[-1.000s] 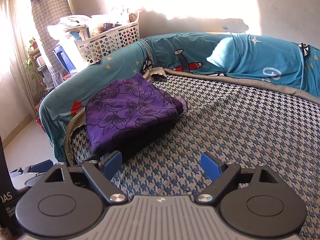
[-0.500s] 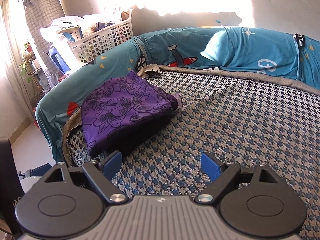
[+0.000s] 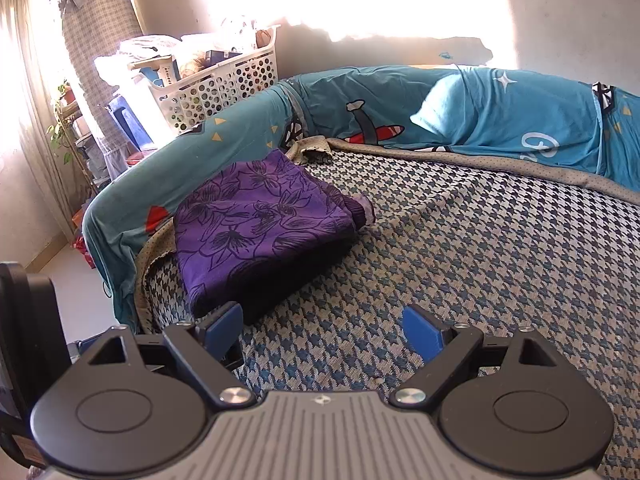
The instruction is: Fold clothes
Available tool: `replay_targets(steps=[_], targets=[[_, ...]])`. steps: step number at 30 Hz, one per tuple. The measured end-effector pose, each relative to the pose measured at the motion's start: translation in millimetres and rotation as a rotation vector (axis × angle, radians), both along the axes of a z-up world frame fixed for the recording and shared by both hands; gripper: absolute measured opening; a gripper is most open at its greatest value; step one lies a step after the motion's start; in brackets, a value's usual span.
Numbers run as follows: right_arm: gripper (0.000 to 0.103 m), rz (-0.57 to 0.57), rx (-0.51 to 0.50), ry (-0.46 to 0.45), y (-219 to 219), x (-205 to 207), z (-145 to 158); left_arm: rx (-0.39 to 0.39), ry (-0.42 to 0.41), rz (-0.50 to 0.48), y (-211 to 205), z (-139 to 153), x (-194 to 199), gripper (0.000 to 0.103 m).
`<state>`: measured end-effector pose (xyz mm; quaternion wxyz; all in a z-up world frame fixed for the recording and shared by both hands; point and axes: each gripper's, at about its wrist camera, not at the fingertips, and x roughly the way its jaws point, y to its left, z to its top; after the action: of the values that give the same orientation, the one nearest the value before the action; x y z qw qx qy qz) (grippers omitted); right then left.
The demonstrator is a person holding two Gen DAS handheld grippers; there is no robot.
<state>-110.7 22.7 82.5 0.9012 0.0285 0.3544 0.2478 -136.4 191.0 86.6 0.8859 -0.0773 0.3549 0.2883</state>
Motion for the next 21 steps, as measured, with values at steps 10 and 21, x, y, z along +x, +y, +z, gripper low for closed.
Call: replay_targets(steps=[10,21], targets=[[0.091,-0.003,-0.008,0.011,-1,0,1,-0.045,-0.008,-0.020,-9,-2,-1,0.103],[0.091,-0.008,-0.005,0.010,-5,2,3,-0.094,-0.039,0.003,2,3,-10,0.103]])
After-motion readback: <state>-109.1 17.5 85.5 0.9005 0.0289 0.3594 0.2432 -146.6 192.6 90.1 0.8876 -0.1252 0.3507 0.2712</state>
